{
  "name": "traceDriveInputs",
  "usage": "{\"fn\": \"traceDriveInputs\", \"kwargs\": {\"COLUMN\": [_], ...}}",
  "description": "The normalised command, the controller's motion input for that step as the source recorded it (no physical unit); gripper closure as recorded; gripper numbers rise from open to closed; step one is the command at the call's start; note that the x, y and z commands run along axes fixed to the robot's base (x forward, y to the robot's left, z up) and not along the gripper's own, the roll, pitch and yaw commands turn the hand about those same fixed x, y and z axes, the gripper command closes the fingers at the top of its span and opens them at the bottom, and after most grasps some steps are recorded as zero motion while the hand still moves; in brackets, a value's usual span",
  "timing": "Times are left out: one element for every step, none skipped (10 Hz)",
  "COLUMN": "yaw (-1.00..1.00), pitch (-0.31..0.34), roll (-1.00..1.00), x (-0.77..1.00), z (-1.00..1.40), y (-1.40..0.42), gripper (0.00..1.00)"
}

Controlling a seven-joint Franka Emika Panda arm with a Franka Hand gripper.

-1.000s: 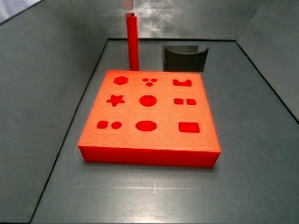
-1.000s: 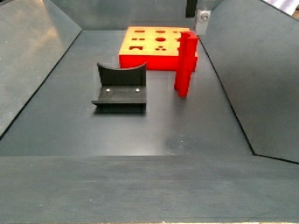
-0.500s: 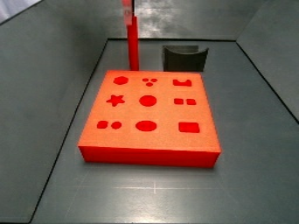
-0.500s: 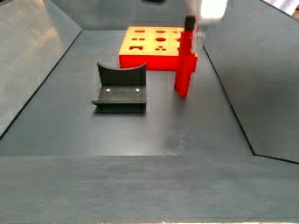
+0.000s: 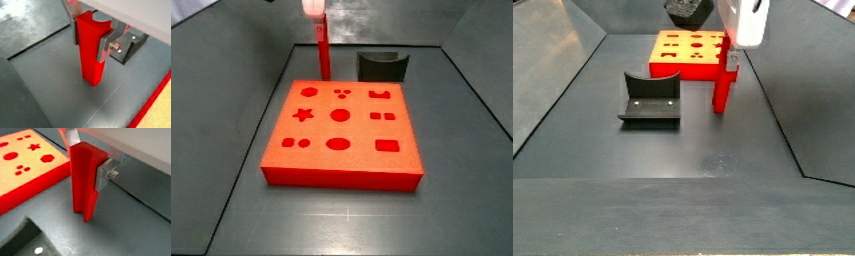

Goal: Pick up the arch object. Move up. Rotate the arch object. Move to above the board. Insert the arch object.
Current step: Move to above the board.

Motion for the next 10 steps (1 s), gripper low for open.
{"fn": "traceDriveInputs", "kwargs": {"yaw": [-0.24, -0.18, -0.11, -0.04, -0.01, 0.01, 0.02, 0.03, 0.03, 0.03], "pitch": [-0.081, -0.012, 0.046, 0.096, 0.112, 0.112, 0.108, 0.1, 0.098, 0.097], "roll": [0.22, 0.22, 0.19, 0.17, 0.15, 0.14, 0.14, 0.13, 0.12, 0.11], "x": [0.22, 0.21, 0.2, 0.19, 0.18, 0.17, 0.17, 0.15, 0.14, 0.13], "z": [1.0, 1.0, 1.0, 1.0, 1.0, 1.0, 1.0, 1.0, 1.0, 1.0], "y": [-0.14, -0.13, -0.13, -0.12, -0.12, -0.11, -0.11, -0.1, -0.09, -0.08], "gripper": [1.0, 1.0, 1.0, 1.0, 1.0, 1.0, 1.0, 1.0, 1.0, 1.0]}}
